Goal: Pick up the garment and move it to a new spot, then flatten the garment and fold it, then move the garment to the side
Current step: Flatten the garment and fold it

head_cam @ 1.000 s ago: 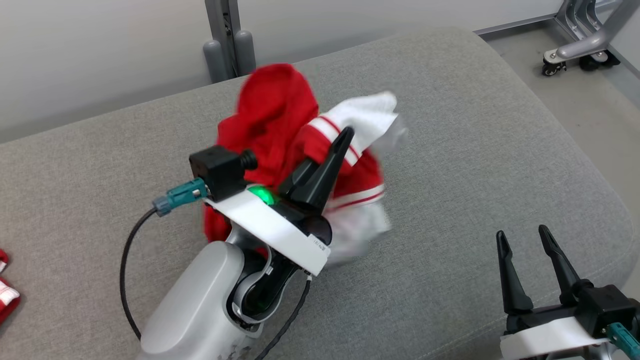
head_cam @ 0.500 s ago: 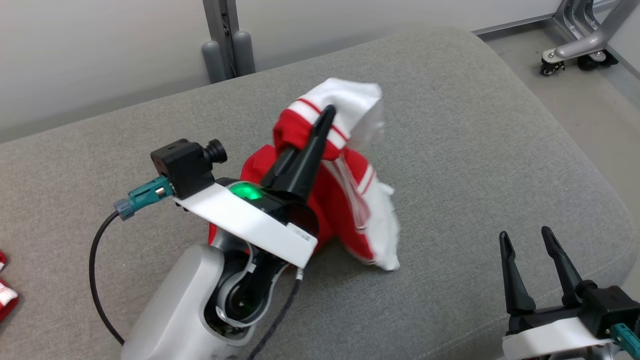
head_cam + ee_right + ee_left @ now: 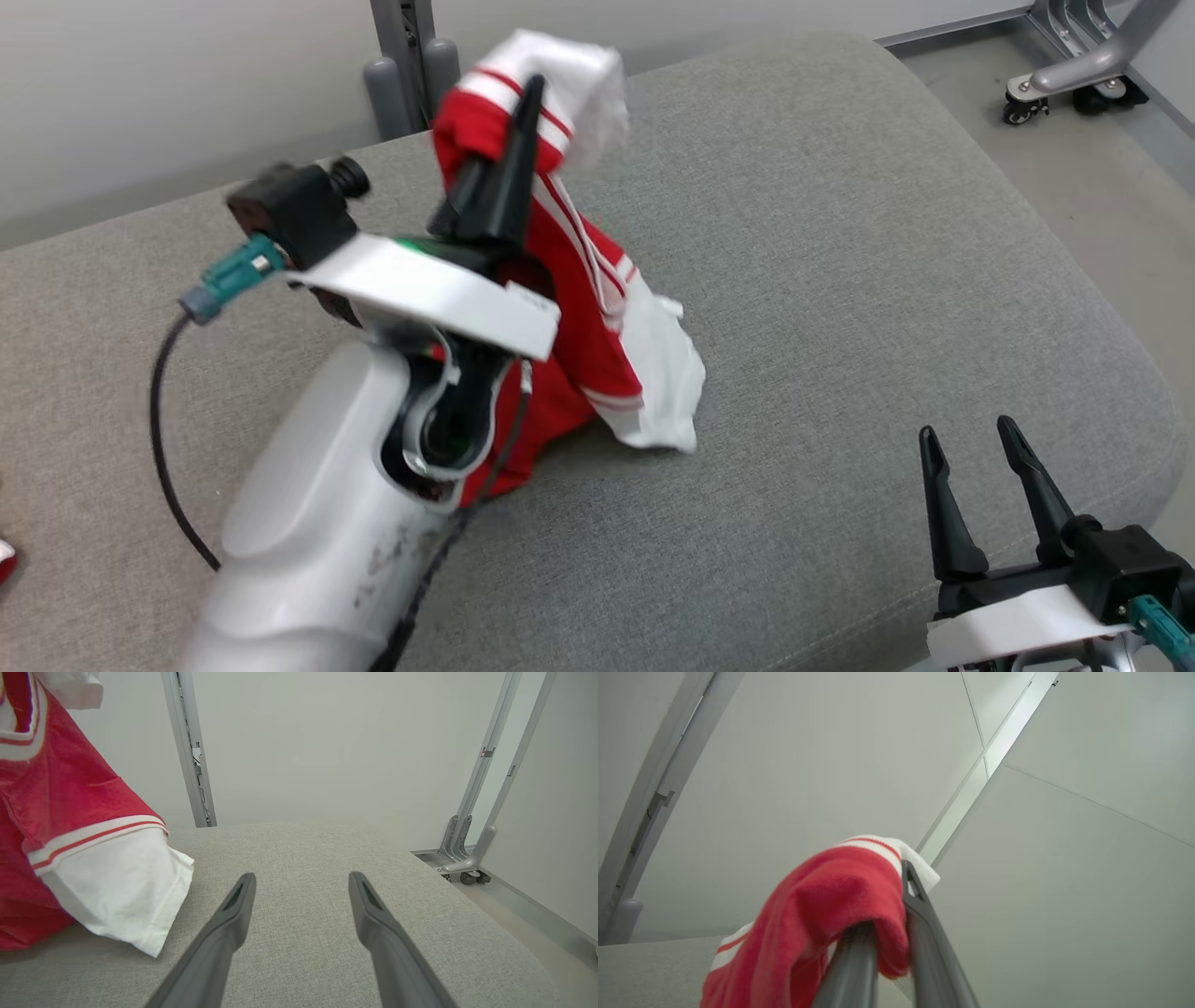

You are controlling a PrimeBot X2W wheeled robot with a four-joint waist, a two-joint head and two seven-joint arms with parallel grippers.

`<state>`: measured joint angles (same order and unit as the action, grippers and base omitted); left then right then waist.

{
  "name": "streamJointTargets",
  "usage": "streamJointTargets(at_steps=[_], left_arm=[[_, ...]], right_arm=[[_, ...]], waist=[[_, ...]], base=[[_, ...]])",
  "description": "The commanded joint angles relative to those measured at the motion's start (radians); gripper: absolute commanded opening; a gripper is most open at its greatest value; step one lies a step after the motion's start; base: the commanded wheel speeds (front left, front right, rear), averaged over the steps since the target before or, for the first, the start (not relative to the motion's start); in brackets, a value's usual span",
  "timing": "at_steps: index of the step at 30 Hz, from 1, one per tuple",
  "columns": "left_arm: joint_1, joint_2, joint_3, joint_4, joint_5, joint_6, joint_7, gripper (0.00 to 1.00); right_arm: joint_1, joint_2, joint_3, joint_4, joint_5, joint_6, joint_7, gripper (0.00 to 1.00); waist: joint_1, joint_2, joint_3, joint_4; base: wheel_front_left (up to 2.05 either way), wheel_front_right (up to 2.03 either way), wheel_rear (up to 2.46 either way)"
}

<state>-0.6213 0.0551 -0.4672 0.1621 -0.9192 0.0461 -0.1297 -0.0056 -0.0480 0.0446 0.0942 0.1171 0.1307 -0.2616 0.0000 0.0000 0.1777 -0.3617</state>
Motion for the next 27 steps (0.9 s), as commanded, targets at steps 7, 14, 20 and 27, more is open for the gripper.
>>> streamJointTargets(at_steps=[7, 14, 20, 27], left_arm=[[-0.124, 0.007, 0.091, 0.110, 0.069, 0.046, -0.112, 0.00], [-0.101, -0.002, 0.077, 0.210, 0.129, 0.043, -0.135, 0.00], [-0.016, -0.003, -0.129, 0.202, 0.021, 0.078, -0.136, 0.00], [0.008, -0.001, -0.414, 0.120, -0.096, 0.093, -0.137, 0.00]], right_arm=[[0.000, -0.004, 0.013, 0.007, -0.006, 0.000, -0.005, 1.00], [-0.030, -0.004, 0.044, 0.009, -0.005, 0.000, -0.005, 1.00], [-0.050, -0.004, 0.078, 0.014, 0.010, 0.000, -0.005, 1.00], [-0.060, -0.004, 0.091, 0.016, 0.052, 0.000, -0.005, 1.00]], waist=[[0.0000, 0.0000, 0.008, 0.002], [0.0000, 0.0000, 0.033, -0.006], [0.0000, 0.0000, 0.084, -0.030], [0.0000, 0.0000, 0.142, -0.068]], base=[[0.00, 0.00, 0.00], [0.00, 0.00, 0.00], [0.00, 0.00, 0.00], [0.00, 0.00, 0.00]])
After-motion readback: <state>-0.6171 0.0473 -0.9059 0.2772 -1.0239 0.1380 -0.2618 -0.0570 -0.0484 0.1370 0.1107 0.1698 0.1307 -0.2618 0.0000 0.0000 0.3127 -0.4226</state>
